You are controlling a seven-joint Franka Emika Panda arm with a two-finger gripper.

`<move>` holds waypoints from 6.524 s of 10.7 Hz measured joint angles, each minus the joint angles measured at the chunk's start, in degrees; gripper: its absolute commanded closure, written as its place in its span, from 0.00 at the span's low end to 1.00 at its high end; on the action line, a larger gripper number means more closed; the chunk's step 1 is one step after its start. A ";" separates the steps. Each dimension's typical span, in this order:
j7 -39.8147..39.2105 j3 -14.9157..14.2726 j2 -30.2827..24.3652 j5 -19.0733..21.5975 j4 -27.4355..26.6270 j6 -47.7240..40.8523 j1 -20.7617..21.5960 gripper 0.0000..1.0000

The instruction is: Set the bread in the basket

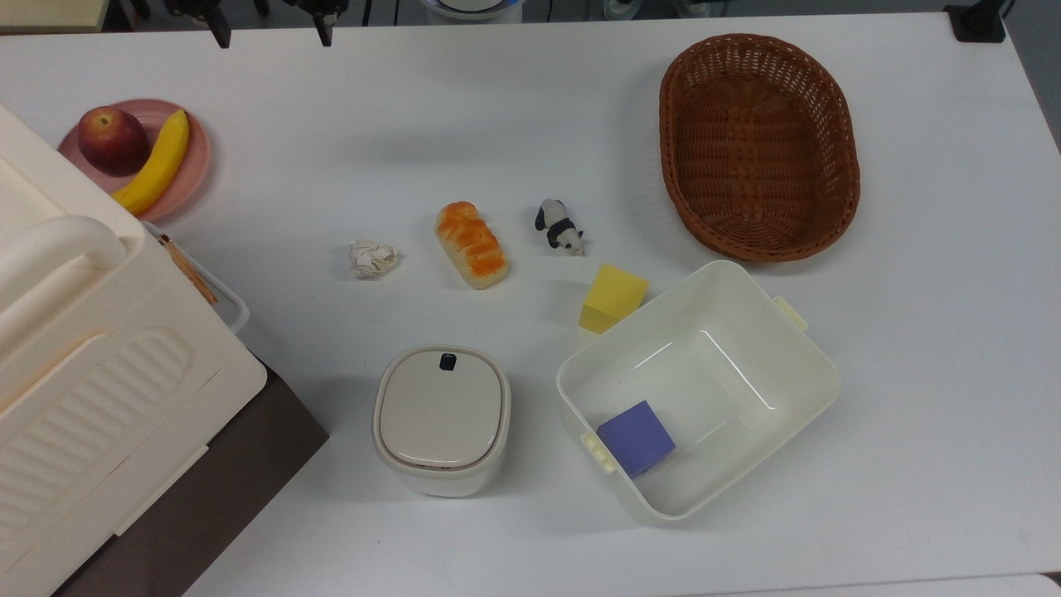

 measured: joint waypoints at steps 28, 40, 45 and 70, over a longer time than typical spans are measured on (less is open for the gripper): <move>-0.19 0.09 3.66 0.85 -4.93 4.01 4.76 0.00; -0.41 -0.14 7.11 0.60 -5.14 10.54 6.17 0.13; -0.43 -0.09 7.75 0.60 -5.15 14.22 6.28 0.49; -2.24 -0.25 21.70 -9.58 -8.92 17.15 19.71 0.84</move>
